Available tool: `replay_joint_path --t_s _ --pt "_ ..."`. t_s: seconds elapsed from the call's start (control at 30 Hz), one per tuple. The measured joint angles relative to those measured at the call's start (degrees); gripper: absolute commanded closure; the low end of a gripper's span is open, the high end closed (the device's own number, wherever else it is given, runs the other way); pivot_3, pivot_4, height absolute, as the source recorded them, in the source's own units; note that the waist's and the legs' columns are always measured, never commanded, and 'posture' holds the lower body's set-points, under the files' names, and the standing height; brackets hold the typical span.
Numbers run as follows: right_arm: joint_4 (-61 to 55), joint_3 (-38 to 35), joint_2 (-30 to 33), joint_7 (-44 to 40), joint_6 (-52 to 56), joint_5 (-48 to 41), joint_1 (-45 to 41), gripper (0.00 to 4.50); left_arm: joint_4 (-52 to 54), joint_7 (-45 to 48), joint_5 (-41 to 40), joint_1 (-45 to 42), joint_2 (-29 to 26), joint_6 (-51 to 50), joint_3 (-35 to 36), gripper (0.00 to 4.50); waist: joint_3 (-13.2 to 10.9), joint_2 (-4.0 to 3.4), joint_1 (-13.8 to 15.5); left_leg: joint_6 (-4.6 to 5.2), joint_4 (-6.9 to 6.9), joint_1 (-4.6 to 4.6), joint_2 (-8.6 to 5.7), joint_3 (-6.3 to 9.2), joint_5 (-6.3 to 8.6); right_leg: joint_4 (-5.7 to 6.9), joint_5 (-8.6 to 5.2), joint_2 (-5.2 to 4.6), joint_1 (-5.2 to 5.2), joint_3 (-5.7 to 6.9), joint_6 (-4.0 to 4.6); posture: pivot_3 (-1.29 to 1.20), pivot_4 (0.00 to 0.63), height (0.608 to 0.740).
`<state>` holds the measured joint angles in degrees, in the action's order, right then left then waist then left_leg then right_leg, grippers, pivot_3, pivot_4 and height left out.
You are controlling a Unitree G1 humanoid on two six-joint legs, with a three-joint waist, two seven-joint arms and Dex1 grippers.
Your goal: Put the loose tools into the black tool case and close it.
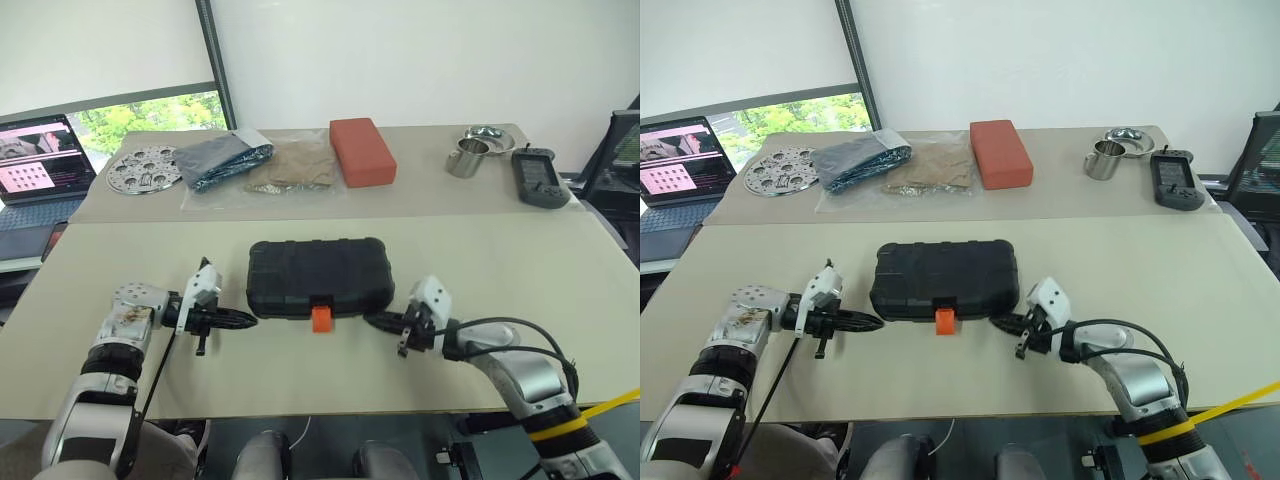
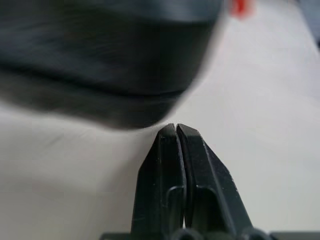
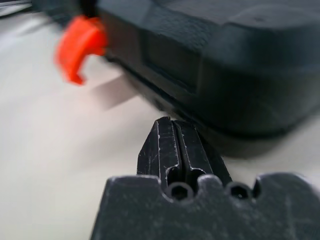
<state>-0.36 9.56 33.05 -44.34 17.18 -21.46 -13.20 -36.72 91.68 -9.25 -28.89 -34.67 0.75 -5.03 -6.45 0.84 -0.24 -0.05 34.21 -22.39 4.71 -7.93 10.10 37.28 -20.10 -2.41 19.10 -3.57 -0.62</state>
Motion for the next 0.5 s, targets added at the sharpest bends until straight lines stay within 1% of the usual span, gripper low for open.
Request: replay_joint_path --t_s 0.13,0.2,0.27,0.37,0.4,0.47,0.5 --pt "7.6 -2.4 -2.4 4.2 -7.4 5.2 -3.9 4.50 6.4 0.0 -0.8 2.2 2.3 -1.1 -2.0 4.43 0.0 0.01 -0.3 -0.01 0.00 -0.03 -0.01 -0.01 -0.01 -0.01 0.00 0.03 0.02 -0.01 -0.01 0.00 0.150 0.740" --pt "10.4 -4.3 -3.3 7.1 -9.8 7.3 -5.0 4.50 9.9 0.1 -1.7 2.7 2.3 -3.1 -2.8 4.43 0.0 0.01 -0.5 -0.03 -0.02 -0.05 0.01 0.00 -0.02 -0.04 0.00 0.09 0.03 -0.01 0.00 0.00 0.150 0.740" --pt "11.8 -5.9 -3.5 8.9 -10.7 8.5 -5.2 4.50 14.3 0.3 -4.4 2.5 1.1 -7.3 -3.1 4.43 0.0 0.01 -0.6 -0.06 -0.06 -0.06 0.03 0.00 -0.04 -0.07 0.00 0.10 0.04 -0.02 0.00 0.00 0.150 0.740" --pt "8.5 -6.9 -3.3 9.6 -8.1 8.9 -3.2 3.69 18.6 -0.2 -9.5 -1.0 0.1 -15.7 -1.8 4.50 0.0 0.02 -0.5 -0.10 -0.13 -0.09 0.03 0.04 -0.06 -0.10 0.00 0.14 0.05 -0.04 0.00 0.00 0.150 0.740" --pt "5.6 -6.8 -3.3 9.6 -5.9 8.9 -1.9 3.30 19.7 -1.2 -11.4 -3.1 0.4 -18.6 -0.5 4.50 0.0 0.01 -0.5 -0.11 -0.13 -0.10 0.03 0.06 -0.06 -0.11 0.00 0.14 0.05 -0.05 0.00 0.00 0.150 0.740" --pt "2.3 -6.2 -3.5 9.7 -3.4 8.8 -0.7 2.64 20.6 -2.8 -13.4 -5.3 0.7 -21.3 1.1 4.50 0.0 0.01 -0.5 -0.11 -0.12 -0.09 0.02 0.06 -0.06 -0.13 0.00 0.14 0.03 -0.08 -0.01 0.00 0.150 0.740" --pt "-2.0 -6.1 -3.8 10.4 -0.7 8.7 1.3 2.32 20.8 -4.3 -14.7 -7.0 1.7 -23.2 2.3 4.50 0.0 0.01 -0.5 -0.11 -0.14 -0.12 0.04 0.09 -0.06 -0.12 0.00 0.13 0.04 -0.08 -0.01 0.00 0.150 0.740"
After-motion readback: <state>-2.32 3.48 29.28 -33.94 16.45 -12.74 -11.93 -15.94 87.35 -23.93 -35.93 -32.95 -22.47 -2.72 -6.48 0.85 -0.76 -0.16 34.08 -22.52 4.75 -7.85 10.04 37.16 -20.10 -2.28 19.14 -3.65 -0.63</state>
